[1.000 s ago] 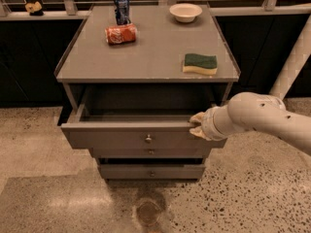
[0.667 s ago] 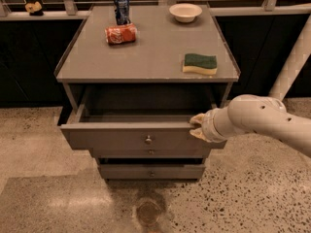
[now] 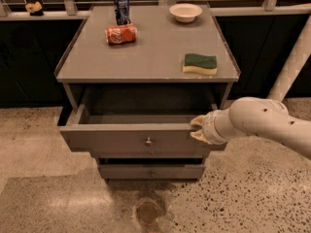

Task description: Open top drawer

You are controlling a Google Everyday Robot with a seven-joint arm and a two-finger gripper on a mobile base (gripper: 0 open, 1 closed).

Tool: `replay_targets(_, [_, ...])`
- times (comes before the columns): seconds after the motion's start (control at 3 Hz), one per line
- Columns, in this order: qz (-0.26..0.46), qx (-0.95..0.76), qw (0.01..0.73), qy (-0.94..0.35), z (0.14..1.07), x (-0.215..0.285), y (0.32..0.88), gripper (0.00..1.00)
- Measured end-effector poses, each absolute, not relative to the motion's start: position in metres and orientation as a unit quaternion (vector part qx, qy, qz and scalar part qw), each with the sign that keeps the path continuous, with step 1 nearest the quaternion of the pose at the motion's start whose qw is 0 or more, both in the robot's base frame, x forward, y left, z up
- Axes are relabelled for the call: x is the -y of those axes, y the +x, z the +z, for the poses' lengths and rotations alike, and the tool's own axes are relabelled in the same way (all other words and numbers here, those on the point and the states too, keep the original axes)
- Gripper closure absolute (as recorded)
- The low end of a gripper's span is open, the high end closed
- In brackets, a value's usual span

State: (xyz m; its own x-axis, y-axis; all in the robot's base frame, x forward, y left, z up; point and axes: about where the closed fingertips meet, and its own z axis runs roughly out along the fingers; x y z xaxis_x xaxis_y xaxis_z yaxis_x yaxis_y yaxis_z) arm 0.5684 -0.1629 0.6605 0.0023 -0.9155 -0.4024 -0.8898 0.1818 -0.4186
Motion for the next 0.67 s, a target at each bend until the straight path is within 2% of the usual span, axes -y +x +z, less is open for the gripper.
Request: replay_targets(0.67, [-0.018, -0.707, 0.300, -0.640, 0.6573, 0.1648, 0.5593, 1.00])
